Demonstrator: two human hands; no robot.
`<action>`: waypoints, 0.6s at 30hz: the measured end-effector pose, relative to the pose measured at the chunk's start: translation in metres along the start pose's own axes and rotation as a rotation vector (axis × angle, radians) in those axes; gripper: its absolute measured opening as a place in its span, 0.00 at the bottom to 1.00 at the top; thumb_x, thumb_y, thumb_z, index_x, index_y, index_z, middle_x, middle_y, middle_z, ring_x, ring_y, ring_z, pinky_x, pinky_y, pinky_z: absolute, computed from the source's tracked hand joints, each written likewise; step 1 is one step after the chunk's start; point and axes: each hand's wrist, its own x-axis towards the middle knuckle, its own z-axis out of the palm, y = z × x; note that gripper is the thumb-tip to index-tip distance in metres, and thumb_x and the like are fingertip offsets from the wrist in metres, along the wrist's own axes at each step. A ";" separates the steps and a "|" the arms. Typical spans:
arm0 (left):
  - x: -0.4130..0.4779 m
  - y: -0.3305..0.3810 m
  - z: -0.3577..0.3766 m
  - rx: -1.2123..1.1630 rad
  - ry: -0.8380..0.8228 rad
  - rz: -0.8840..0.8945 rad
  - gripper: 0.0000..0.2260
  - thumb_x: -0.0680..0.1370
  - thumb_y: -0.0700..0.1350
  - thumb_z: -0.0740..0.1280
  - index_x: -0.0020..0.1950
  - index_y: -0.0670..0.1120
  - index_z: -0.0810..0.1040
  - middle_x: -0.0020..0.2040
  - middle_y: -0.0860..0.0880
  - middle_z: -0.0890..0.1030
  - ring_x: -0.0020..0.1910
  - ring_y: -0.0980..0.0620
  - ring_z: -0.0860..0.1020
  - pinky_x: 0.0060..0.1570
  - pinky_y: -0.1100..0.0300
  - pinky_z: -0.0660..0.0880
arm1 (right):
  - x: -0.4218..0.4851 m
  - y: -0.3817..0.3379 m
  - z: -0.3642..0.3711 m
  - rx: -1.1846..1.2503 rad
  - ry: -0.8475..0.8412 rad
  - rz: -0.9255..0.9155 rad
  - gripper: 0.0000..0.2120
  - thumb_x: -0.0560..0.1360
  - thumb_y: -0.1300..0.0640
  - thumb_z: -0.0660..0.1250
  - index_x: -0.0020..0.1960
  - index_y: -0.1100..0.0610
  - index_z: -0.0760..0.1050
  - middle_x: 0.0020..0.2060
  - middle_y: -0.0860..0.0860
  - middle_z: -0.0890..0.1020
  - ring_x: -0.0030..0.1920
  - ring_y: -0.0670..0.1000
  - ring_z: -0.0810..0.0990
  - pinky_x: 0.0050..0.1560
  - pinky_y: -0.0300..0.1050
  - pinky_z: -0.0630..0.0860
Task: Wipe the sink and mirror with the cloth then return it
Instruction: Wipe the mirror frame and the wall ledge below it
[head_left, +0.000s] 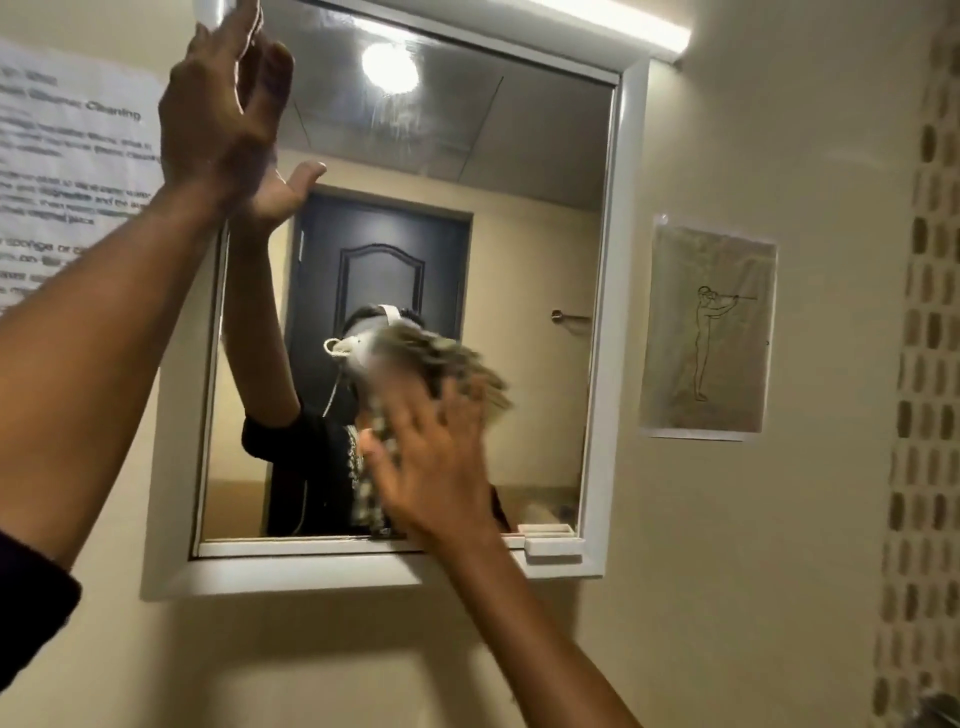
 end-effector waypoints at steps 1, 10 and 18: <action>-0.001 0.000 -0.001 0.019 -0.010 0.013 0.40 0.71 0.73 0.45 0.74 0.49 0.62 0.69 0.41 0.71 0.68 0.46 0.70 0.60 0.66 0.66 | 0.011 -0.011 0.001 -0.057 -0.018 -0.157 0.30 0.78 0.43 0.56 0.76 0.45 0.47 0.74 0.47 0.61 0.76 0.55 0.43 0.74 0.58 0.33; -0.008 -0.002 -0.004 0.122 -0.080 0.104 0.40 0.71 0.73 0.47 0.72 0.47 0.64 0.66 0.38 0.74 0.64 0.42 0.74 0.59 0.52 0.73 | 0.113 0.092 -0.054 -0.094 0.202 0.182 0.28 0.79 0.44 0.51 0.76 0.47 0.48 0.76 0.50 0.55 0.76 0.58 0.49 0.74 0.62 0.41; -0.016 0.009 -0.015 0.038 -0.144 0.108 0.32 0.71 0.74 0.51 0.66 0.54 0.68 0.57 0.52 0.77 0.60 0.48 0.76 0.59 0.56 0.74 | -0.029 0.082 -0.031 -0.079 0.028 0.374 0.30 0.78 0.43 0.47 0.76 0.46 0.37 0.76 0.48 0.44 0.76 0.61 0.47 0.74 0.63 0.39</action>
